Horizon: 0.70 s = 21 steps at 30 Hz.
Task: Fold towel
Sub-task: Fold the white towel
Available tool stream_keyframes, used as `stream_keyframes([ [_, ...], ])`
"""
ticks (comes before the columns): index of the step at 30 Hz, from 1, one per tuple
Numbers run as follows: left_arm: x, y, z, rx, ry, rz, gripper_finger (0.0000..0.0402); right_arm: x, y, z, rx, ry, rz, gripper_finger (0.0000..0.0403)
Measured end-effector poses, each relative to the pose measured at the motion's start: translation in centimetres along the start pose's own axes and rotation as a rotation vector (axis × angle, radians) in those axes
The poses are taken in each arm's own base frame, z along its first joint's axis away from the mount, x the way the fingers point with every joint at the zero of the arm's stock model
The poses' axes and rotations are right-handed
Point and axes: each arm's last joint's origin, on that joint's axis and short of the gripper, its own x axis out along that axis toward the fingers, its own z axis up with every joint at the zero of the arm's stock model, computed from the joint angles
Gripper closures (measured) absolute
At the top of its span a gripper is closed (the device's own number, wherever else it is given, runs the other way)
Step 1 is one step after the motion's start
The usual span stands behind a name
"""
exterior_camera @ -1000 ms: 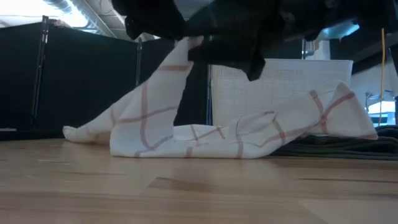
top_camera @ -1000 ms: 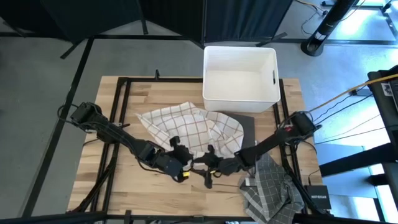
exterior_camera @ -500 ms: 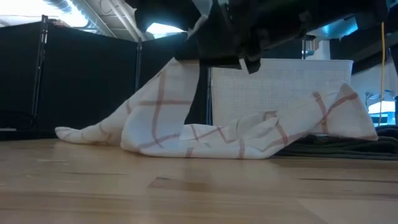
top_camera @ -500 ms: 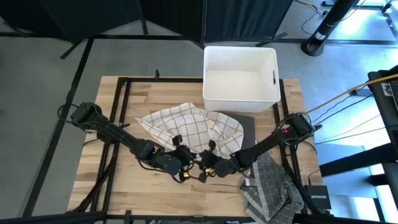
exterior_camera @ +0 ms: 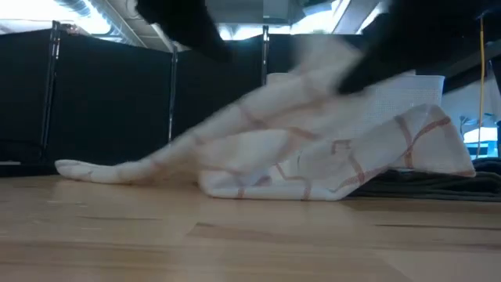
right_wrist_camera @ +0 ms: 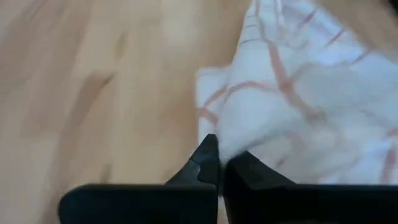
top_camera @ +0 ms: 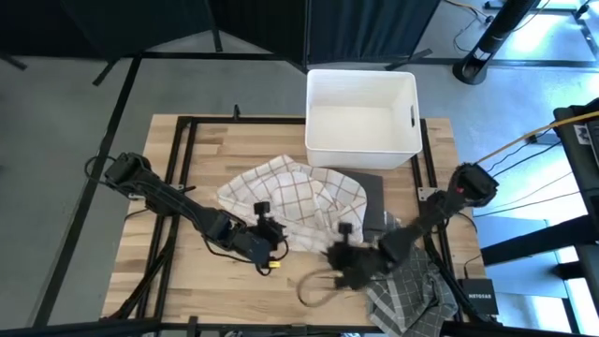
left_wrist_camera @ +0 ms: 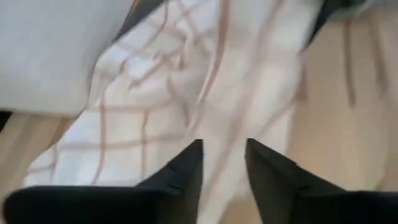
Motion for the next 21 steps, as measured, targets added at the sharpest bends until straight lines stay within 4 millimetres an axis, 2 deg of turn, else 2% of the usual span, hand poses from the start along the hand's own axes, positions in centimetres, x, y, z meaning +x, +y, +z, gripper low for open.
stream_keyframes([
  [4, -0.6, 1.2, -1.8, 0.089, 0.174, 0.070, 0.0239, -1.2, 2.2, -2.1, 0.005, -0.025, -0.020, 0.0395],
  [6, -0.7, 2.1, -2.8, 0.120, 0.279, 0.137, 0.0232, -1.1, 2.3, -2.9, -0.083, -0.039, -0.087, 0.0395],
  [8, -0.6, 3.3, -3.6, 0.095, 0.368, 0.203, 0.0231, -0.7, 1.8, -2.8, -0.123, -0.062, -0.161, 0.0399],
  [12, 0.2, 5.2, -6.0, -0.004, 0.543, 0.259, 0.0244, 0.7, 0.0, -2.1, -0.094, -0.043, -0.228, 0.0397],
  [21, 2.1, 8.4, -11.9, 0.055, 0.839, 0.277, 0.0271, 3.3, -3.5, -1.1, -0.043, 0.056, -0.203, 0.0399],
])
